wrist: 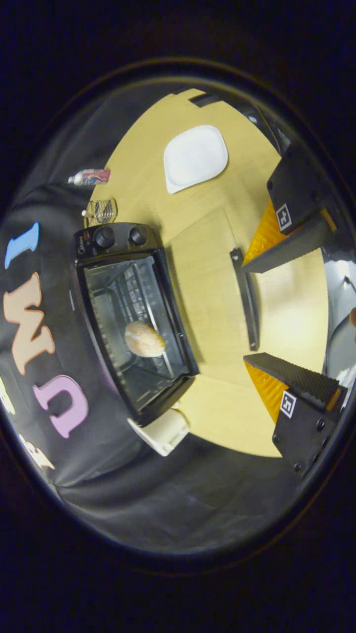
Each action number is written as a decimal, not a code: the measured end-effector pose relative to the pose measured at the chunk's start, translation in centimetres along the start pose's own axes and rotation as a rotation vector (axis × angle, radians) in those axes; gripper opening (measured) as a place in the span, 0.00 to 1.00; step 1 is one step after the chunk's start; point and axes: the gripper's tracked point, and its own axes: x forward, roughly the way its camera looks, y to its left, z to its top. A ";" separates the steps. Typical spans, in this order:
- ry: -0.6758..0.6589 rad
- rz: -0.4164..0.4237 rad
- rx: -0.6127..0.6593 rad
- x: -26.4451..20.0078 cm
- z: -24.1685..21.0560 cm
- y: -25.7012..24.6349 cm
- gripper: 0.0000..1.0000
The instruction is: Open the toaster oven, put the food inside, and close the toaster oven door.
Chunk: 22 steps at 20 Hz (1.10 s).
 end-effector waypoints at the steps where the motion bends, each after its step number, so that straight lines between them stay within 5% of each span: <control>1: 0.023 -0.017 -0.045 0.0 -0.8 -0.6 1.00; 22: 0.092 -0.088 -0.163 5.1 -2.5 -2.6 1.00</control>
